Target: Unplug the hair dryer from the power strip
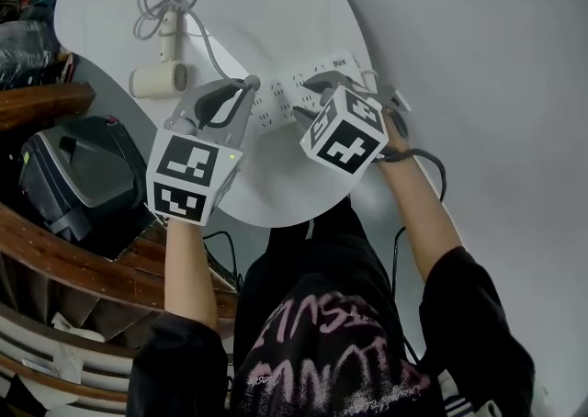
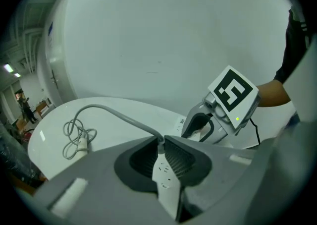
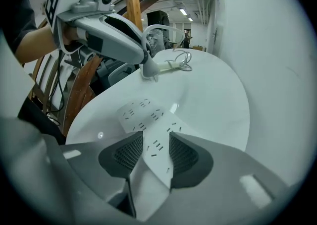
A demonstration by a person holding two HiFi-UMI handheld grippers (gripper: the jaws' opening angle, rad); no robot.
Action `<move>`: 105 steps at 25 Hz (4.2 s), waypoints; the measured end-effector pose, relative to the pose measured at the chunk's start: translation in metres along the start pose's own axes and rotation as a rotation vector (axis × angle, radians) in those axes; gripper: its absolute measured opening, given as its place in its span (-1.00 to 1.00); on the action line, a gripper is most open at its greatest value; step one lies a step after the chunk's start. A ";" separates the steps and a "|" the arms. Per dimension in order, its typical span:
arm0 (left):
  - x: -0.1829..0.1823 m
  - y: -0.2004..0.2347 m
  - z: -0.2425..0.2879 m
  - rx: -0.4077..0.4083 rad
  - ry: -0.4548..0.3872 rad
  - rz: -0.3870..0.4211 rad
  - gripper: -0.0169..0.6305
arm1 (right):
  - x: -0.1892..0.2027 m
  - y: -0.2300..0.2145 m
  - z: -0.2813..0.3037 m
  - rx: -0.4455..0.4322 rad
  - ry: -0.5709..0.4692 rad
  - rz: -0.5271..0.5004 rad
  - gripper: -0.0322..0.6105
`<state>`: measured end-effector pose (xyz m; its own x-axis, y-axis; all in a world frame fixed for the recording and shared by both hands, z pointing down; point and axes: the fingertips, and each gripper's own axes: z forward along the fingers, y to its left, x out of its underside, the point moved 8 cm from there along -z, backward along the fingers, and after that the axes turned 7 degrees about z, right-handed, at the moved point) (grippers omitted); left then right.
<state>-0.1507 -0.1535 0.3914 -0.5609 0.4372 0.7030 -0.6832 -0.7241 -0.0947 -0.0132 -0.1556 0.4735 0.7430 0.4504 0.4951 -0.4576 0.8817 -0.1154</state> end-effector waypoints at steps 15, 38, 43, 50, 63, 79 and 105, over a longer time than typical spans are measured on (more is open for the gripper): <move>0.004 -0.013 -0.037 -0.070 -0.116 -0.107 -0.79 | 0.013 0.029 -0.043 0.086 -0.260 0.158 -0.56; 0.012 -0.021 -0.055 -0.155 -0.322 -0.300 -0.78 | 0.016 0.047 -0.098 0.244 -0.514 0.176 -0.82; 0.013 -0.022 -0.060 -0.162 -0.345 -0.350 -0.78 | 0.015 0.050 -0.105 0.246 -0.517 0.162 -0.82; 0.024 -0.027 -0.057 -0.180 -0.302 -0.351 -0.78 | 0.015 0.053 -0.107 0.239 -0.515 0.142 -0.82; 0.034 -0.026 -0.059 -0.206 -0.425 -0.467 -0.78 | 0.011 0.047 -0.109 0.235 -0.582 0.145 -0.82; 0.016 -0.022 -0.094 -0.255 -0.552 -0.419 -0.77 | -0.017 0.056 -0.146 0.338 -0.718 0.113 -0.83; -0.034 -0.022 -0.142 -0.369 -0.675 -0.288 -0.76 | -0.047 0.056 -0.200 0.411 -0.881 0.056 -0.87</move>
<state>-0.1826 -0.0767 0.2695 -0.0182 0.0787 0.9967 -0.9334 -0.3587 0.0113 0.0238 -0.0993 0.2710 0.1594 0.0758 0.9843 -0.7403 0.6688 0.0684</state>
